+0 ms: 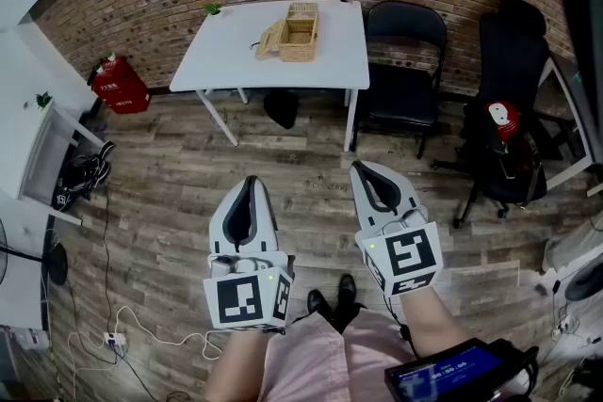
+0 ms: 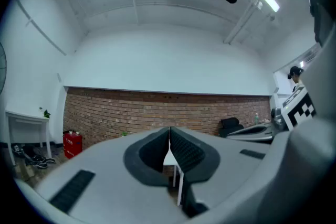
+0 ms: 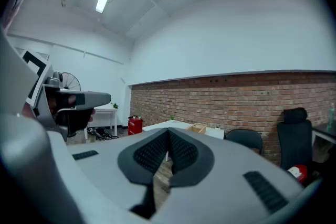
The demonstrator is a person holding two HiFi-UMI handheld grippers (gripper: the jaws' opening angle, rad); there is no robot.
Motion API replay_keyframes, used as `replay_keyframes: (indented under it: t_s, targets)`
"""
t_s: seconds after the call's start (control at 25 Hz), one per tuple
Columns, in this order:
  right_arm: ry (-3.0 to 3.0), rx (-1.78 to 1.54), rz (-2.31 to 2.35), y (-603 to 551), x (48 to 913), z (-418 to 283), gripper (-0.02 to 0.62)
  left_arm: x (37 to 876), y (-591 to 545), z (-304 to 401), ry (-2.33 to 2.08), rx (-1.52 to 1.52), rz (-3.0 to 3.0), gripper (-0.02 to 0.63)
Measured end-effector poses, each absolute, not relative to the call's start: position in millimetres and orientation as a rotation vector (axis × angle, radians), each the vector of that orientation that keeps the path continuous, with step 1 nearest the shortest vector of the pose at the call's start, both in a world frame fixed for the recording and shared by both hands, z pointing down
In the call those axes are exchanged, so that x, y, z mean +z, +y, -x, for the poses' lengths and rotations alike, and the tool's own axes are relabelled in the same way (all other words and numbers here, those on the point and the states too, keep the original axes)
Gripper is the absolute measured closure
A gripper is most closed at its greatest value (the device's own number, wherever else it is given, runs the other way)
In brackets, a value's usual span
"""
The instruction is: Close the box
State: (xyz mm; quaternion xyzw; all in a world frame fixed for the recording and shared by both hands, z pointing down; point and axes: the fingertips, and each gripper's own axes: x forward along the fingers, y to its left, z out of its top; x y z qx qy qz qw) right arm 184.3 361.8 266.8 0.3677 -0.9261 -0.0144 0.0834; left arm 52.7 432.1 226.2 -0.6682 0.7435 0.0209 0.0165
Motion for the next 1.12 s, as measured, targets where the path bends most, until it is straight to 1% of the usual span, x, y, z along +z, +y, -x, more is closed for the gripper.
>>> replay_keyframes:
  t_s: [0.24, 0.36, 0.4, 0.44, 0.48, 0.52, 1.12]
  targets:
    - [-2.759, -0.036, -1.092, 358.0, 273.6, -188.6, 0.597, 234.2, 428.1, -57.2, 2.325, 0.058, 2.085, 0.594]
    - [-2.773, 0.006, -1.109, 351.1, 272.5, -194.7, 0.594, 232.9, 425.6, -60.0, 2.336, 0.104, 2.09, 0.592]
    - [-2.775, 0.021, -1.093, 348.7, 273.3, -195.0, 0.516, 231.8, 423.8, -61.3, 2.333, 0.12, 2.095, 0.563]
    - [-2.777, 0.027, -1.076, 346.4, 274.0, -195.0, 0.388, 230.7, 421.6, -62.9, 2.326, 0.131, 2.101, 0.496]
    - [-2.778, 0.023, -1.069, 343.9, 274.2, -196.0, 0.383, 229.5, 419.4, -64.7, 2.319, 0.138, 2.104, 0.447]
    - [-2.777, 0.015, -1.075, 341.1, 274.0, -198.3, 0.387, 228.2, 417.3, -66.6, 2.312, 0.143, 2.104, 0.435]
    - [-2.797, -0.03, -1.061, 292.9, 275.8, -217.5, 0.402, 234.2, 382.8, -89.0, 2.309, 0.056, 2.061, 0.434]
